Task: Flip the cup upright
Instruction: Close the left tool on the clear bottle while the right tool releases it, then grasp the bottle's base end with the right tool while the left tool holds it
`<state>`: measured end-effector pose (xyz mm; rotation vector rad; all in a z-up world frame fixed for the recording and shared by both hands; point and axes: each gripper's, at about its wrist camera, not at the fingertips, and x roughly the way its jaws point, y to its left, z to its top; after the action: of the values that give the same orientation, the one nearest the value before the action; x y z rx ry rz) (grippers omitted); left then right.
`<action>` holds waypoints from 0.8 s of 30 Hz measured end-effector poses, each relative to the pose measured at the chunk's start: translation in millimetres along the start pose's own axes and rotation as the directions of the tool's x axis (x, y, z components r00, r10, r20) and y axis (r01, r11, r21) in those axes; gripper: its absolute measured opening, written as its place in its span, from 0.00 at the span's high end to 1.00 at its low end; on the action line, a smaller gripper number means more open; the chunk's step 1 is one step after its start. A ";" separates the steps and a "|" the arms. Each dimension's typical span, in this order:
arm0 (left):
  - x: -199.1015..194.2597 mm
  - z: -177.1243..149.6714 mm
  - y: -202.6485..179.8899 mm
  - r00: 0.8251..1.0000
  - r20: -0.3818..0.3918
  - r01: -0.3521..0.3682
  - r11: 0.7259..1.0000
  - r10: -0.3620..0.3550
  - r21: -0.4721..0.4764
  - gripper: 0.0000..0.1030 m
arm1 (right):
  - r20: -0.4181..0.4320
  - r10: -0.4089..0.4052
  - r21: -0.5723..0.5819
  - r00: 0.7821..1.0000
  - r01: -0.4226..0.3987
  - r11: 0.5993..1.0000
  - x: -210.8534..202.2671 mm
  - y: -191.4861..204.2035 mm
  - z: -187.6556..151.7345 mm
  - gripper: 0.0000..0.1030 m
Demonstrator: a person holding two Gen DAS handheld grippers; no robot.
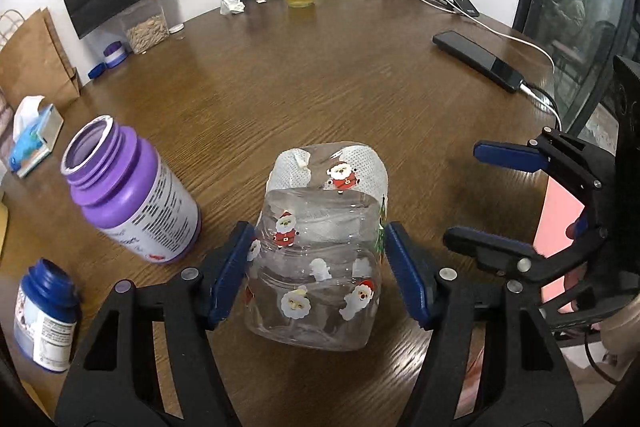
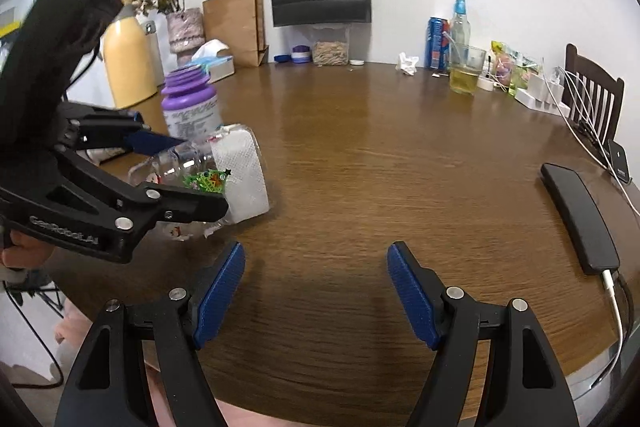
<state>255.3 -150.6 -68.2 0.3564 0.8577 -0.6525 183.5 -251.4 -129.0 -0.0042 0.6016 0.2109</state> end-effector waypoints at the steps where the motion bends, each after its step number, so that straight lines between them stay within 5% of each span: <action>1: -0.4 -0.6 -0.1 1.000 0.003 0.004 1.000 -0.004 -0.004 0.38 | 0.006 0.004 0.014 1.000 -0.004 1.000 -0.9 -3.6 2.4 0.24; 4: -2.6 1.9 -1.3 1.000 0.012 0.008 1.000 -0.008 -0.028 0.40 | 0.025 0.028 0.041 0.999 -0.029 0.999 -1.8 -11.6 13.1 0.24; 9: -42.8 13.9 2.6 0.973 0.229 0.001 0.999 0.010 -0.049 0.40 | 0.111 0.129 0.107 0.985 -0.141 0.984 -8.0 -30.6 46.9 0.24; 12: -68.9 28.9 17.9 0.918 0.397 0.028 0.996 0.006 -0.081 0.40 | 0.175 0.268 0.196 0.947 -0.300 0.934 -7.7 -49.7 83.0 0.16; 18: -87.1 62.8 46.4 0.825 0.560 0.016 0.988 0.075 -0.155 0.40 | 0.248 0.544 0.271 0.801 -0.597 0.755 12.5 -66.4 168.4 0.16; 21: -84.8 79.7 53.9 0.806 0.583 -0.015 0.988 0.103 -0.154 0.40 | 0.211 0.610 0.274 0.764 -0.645 0.713 39.4 -57.5 206.2 0.16; 24: -77.3 99.8 62.5 0.801 0.588 -0.043 0.991 0.110 -0.127 0.40 | 0.142 0.632 0.284 0.762 -0.643 0.711 68.9 -47.6 230.4 0.16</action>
<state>317.3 -127.4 56.1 0.0699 0.2668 -0.5895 377.6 -269.5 19.6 0.5347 0.5785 0.7921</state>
